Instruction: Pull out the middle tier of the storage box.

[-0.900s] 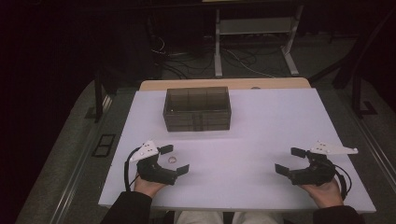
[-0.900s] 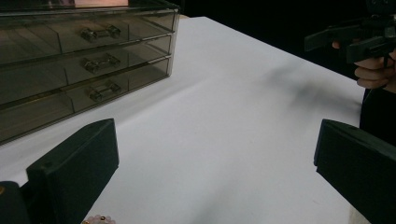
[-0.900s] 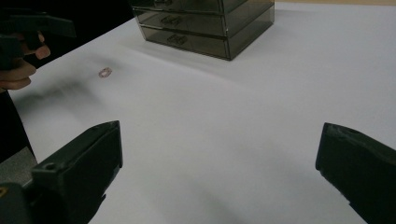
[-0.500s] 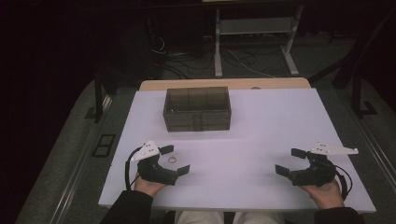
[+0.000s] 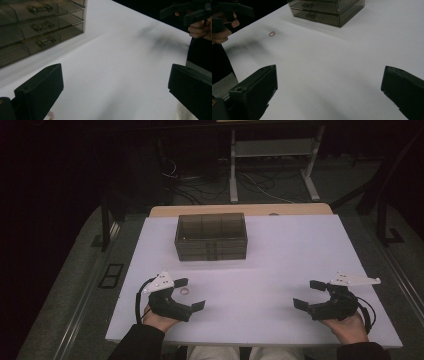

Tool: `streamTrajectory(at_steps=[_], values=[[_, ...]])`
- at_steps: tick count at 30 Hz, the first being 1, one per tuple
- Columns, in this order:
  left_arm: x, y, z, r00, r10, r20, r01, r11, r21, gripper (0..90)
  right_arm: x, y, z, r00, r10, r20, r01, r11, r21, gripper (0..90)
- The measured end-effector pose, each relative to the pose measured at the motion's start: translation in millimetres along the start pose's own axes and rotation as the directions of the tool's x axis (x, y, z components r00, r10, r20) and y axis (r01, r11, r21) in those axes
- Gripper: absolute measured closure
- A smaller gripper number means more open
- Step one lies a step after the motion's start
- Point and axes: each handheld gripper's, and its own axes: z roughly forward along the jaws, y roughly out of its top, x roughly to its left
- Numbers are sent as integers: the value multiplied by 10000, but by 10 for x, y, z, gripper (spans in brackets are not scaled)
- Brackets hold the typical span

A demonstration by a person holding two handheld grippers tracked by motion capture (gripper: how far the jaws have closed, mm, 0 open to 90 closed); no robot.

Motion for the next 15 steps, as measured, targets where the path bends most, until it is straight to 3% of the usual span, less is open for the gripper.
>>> streamTrajectory(at_steps=[15], values=[[10,104,32,9990,-170,407,142,9975,690,0,7,-5,22,10000,-63,22,63,9998,182,0]])
